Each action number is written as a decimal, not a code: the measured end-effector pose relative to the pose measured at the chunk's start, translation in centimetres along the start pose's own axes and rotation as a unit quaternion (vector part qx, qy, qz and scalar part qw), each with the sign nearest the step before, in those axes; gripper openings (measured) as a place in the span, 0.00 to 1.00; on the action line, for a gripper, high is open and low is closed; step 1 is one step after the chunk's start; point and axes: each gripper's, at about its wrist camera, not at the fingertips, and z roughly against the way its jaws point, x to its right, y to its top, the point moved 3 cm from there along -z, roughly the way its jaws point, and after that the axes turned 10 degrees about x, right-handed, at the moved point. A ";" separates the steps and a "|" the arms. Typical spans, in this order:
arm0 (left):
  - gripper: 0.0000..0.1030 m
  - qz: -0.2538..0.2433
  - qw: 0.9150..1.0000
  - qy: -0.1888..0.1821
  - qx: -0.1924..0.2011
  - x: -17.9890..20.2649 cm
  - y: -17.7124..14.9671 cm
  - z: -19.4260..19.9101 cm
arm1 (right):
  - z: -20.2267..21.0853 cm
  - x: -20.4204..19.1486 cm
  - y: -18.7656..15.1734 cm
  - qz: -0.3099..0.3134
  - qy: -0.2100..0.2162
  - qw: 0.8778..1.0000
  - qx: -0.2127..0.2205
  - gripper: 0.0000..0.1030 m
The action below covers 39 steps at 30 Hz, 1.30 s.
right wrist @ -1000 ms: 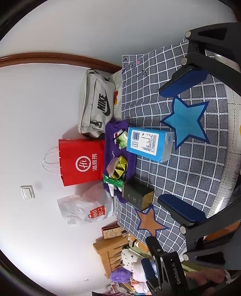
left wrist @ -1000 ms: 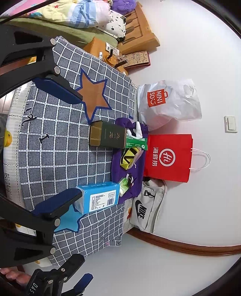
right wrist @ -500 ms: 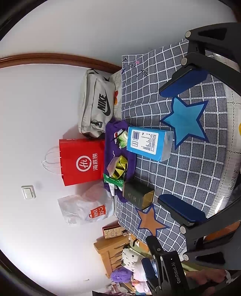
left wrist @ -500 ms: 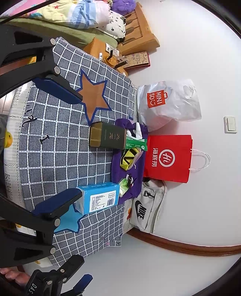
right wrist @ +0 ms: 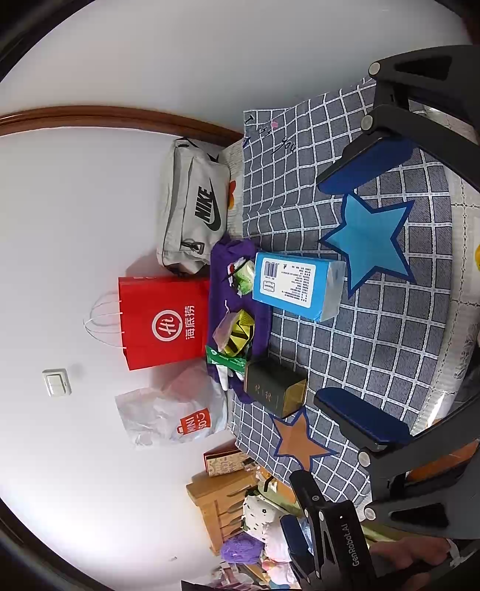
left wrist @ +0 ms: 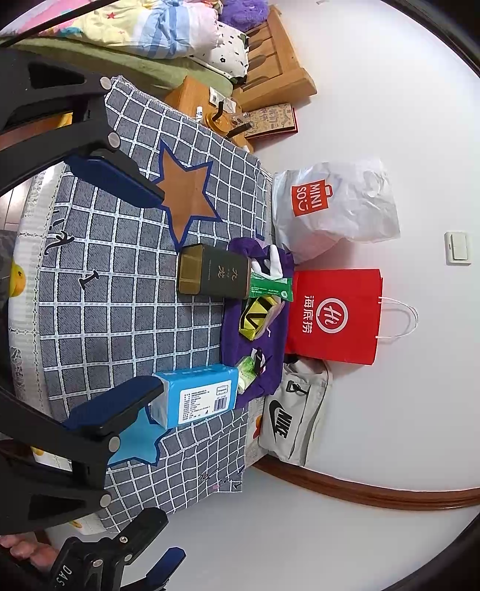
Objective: Organize soft objects
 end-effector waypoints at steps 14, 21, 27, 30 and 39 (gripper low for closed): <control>0.90 -0.001 1.000 0.000 0.001 -0.1 0.0 0.1 | 0.1 -0.3 0.1 0.002 0.004 1.000 0.000 1.00; 0.90 -0.002 1.000 0.000 0.001 -0.2 0.1 0.2 | 0.2 -0.2 0.2 0.002 0.003 1.000 0.003 1.00; 0.90 -0.002 1.000 0.000 0.001 -0.2 0.1 0.2 | 0.3 -0.2 0.2 0.002 0.003 1.000 0.003 1.00; 0.90 -0.002 1.000 0.000 0.001 -0.2 0.1 0.2 | 0.3 -0.3 0.2 0.002 0.003 1.000 0.004 0.99; 0.90 -0.003 1.000 0.000 0.001 -0.3 0.2 0.3 | 0.4 -0.3 0.1 0.003 0.003 1.000 0.004 1.00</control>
